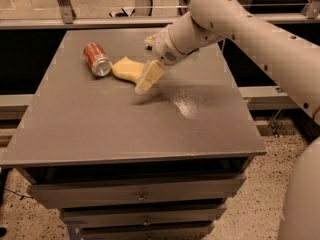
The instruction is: Move sponge near coke can
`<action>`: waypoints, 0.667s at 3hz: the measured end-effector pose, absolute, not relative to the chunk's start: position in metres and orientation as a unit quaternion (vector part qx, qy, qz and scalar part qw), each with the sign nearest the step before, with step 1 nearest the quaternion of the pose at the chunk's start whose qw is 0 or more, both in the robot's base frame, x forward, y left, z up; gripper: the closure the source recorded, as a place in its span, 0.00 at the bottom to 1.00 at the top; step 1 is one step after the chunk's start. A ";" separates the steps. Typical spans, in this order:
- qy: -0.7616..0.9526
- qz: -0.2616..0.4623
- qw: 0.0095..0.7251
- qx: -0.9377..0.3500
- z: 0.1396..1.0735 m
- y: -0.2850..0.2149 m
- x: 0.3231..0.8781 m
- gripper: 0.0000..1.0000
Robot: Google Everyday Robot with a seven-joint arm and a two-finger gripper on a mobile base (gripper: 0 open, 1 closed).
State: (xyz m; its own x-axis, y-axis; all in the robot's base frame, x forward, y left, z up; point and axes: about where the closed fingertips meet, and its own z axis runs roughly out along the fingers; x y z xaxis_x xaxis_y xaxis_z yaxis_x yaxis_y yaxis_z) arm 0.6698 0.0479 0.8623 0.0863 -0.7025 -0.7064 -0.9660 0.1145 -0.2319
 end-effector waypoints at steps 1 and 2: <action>0.651 0.186 0.412 -0.610 0.885 0.020 0.642 0.00; 0.641 0.203 0.473 -0.569 0.905 -0.009 0.612 0.00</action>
Offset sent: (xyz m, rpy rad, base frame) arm -0.1003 -0.2393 0.0747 0.4154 -0.1892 -0.3715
